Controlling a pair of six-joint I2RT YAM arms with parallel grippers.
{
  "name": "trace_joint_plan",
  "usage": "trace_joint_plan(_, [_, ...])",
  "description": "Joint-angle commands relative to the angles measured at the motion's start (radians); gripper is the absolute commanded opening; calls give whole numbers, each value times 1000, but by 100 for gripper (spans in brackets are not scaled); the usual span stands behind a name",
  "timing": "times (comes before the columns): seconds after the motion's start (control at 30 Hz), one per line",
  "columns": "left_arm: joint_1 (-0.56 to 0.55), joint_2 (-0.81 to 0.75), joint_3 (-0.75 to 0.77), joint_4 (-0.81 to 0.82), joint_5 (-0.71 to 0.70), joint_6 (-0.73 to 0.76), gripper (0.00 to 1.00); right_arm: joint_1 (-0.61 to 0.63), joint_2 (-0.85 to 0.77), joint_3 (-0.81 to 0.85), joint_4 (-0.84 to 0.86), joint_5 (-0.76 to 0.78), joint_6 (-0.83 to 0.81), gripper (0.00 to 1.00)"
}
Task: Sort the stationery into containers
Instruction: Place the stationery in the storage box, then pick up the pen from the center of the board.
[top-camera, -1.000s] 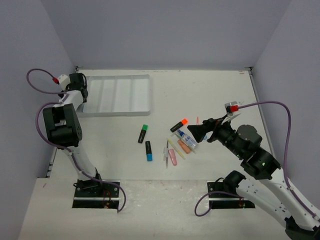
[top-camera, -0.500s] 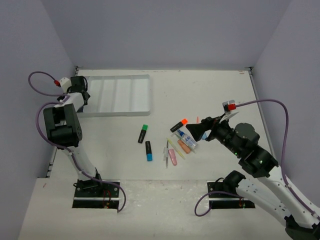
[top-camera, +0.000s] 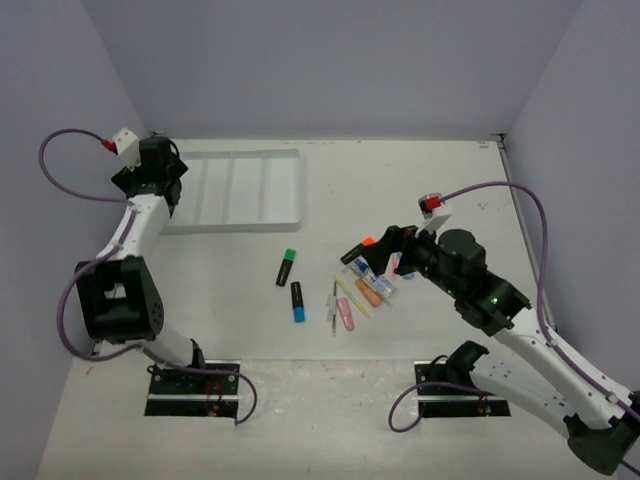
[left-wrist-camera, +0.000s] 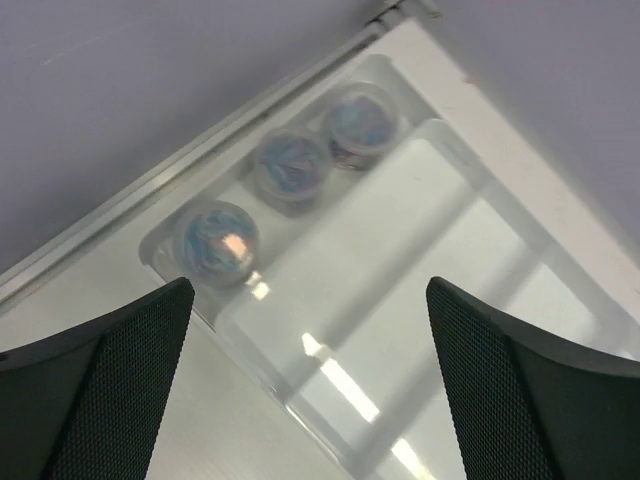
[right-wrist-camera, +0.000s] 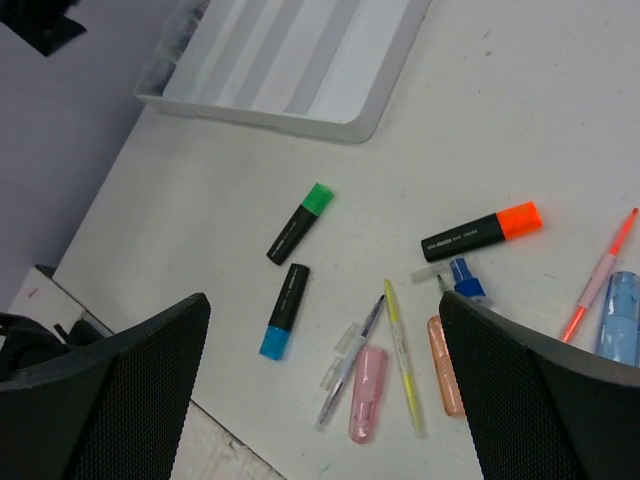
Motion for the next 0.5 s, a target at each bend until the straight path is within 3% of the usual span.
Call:
trace_joint_plan(0.0, [-132,-381,-128,3,58,-106,100,-4,100,35,7,80,25,99])
trace_joint_plan(0.1, [-131,-669,-298,76,240,-183,100,-16,139,28,-35,118,-7,96])
trace_joint_plan(0.2, [-132,-832,-381,74,387,-132,100,-46,180,15,-88,119,-46,78])
trace_joint_plan(0.47, [-151,-809,-286,-190,696,156,100,-171,409,71,-184,164,-8,39])
